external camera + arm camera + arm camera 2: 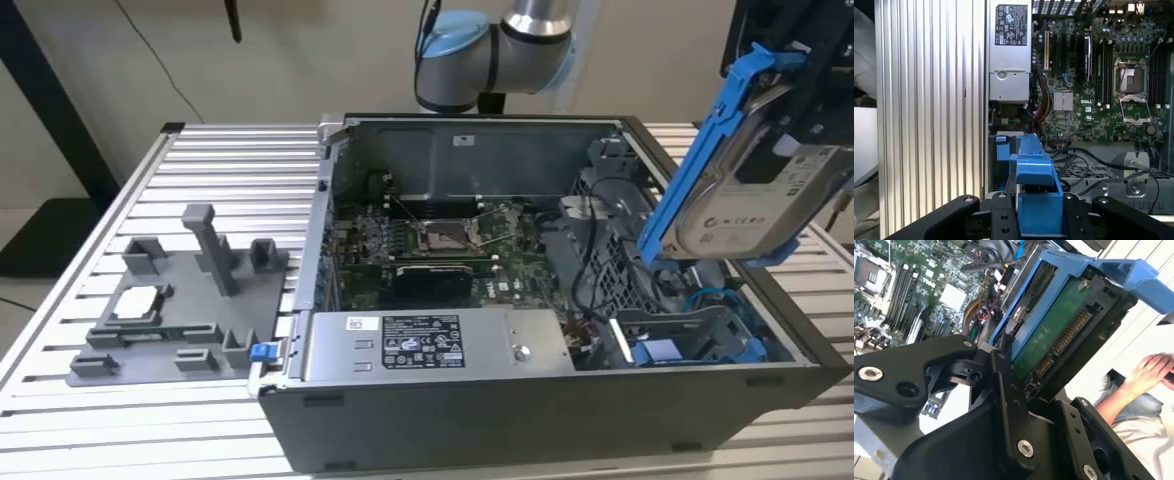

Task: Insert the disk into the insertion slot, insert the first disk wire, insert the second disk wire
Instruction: 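Insert the disk into the insertion slot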

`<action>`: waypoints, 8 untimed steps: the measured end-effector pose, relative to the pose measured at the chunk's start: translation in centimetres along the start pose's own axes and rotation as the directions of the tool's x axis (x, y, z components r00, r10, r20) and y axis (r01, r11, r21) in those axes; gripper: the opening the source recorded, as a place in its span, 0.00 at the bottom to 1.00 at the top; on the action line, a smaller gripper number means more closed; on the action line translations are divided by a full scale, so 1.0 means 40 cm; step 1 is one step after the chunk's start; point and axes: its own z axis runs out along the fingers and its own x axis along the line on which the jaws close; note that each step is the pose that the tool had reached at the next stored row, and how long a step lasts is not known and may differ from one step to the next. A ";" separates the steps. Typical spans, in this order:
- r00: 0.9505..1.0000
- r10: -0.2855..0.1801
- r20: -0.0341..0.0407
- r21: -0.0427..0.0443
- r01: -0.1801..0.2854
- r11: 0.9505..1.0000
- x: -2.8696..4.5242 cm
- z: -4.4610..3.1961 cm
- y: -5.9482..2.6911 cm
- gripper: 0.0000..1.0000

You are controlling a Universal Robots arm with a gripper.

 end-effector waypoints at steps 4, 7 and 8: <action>1.000 0.000 0.000 0.000 0.000 1.000 0.004 0.014 -0.006 0.00; 1.000 0.000 0.000 0.000 0.000 1.000 0.007 0.023 -0.011 0.00; 1.000 0.000 0.000 0.000 0.000 1.000 0.008 0.026 -0.012 0.00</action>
